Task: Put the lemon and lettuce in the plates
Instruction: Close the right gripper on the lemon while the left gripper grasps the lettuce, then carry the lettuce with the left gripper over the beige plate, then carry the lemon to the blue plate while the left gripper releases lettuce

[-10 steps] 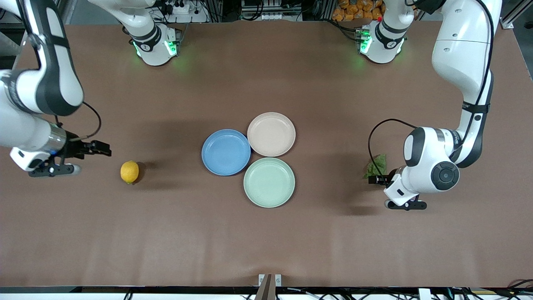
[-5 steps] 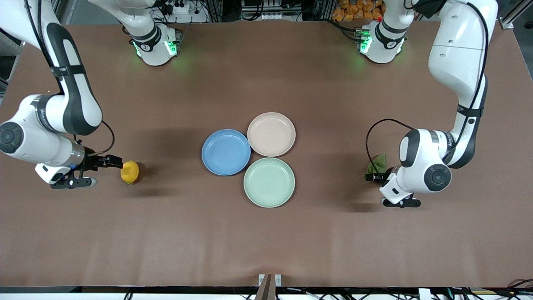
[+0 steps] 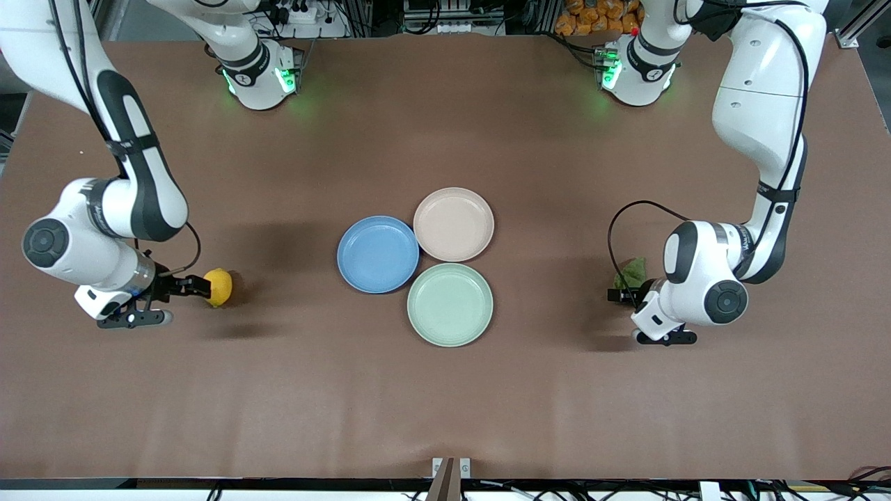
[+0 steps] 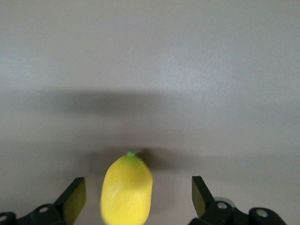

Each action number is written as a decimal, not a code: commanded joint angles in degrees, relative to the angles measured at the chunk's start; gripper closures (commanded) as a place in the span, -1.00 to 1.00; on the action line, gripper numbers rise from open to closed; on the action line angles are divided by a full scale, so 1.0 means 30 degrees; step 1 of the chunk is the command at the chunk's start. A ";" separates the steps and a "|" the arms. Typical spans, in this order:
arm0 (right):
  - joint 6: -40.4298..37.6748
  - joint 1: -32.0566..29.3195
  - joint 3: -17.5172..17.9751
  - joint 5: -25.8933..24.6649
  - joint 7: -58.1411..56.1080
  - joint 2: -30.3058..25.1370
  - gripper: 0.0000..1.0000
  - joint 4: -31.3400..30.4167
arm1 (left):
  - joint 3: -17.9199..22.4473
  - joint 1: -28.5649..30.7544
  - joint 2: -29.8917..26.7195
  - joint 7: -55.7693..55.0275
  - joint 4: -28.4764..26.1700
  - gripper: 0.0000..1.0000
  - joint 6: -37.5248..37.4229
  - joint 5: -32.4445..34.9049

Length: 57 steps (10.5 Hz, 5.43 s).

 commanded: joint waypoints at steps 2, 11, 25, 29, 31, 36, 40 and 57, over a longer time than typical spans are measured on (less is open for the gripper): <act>0.1153 0.0148 -0.0143 -0.0312 -0.0026 0.0977 -0.95 0.0109 | -0.0019 0.0081 -0.0112 0.0727 -0.0178 0.02 0.0205 -0.0581; 0.1123 0.0324 -0.0378 -0.0283 -0.0026 0.1212 -0.55 0.0285 | -0.0019 -0.0213 -0.0550 0.0961 0.0028 1.00 -0.0204 -0.0406; 0.0802 0.0382 0.0237 0.0098 0.4857 0.1183 -0.71 -0.1003 | -0.5543 -0.0769 -0.2543 -0.8956 0.2459 1.00 -0.5421 -0.2603; 0.1268 0.0354 0.0589 -0.0076 0.5014 0.1095 -0.72 -0.1882 | -0.7402 -0.2403 -0.1990 -1.3735 0.2459 1.00 -0.3493 -0.3101; 0.1183 0.0353 0.0560 -0.0282 0.4635 0.0950 -0.85 -0.2262 | -0.7315 -0.3955 -0.1258 -1.4242 0.2401 1.00 -0.1826 -0.3013; 0.1035 0.0207 0.0501 -0.0693 0.2379 0.0129 0.67 -0.3436 | -0.5763 -0.6568 -0.0319 -1.6030 0.2342 1.00 -0.0440 -0.0700; -0.0098 0.0207 0.0472 -0.0693 0.2580 -0.0514 1.00 -0.2360 | -0.5586 -0.7242 0.0005 -1.6879 0.2313 1.00 0.0146 -0.0611; 0.0700 1.0808 0.2728 -0.1659 1.9953 0.1476 1.00 0.0589 | -0.4179 -0.5785 -0.2831 -1.5101 0.2371 -1.00 -0.2367 0.1469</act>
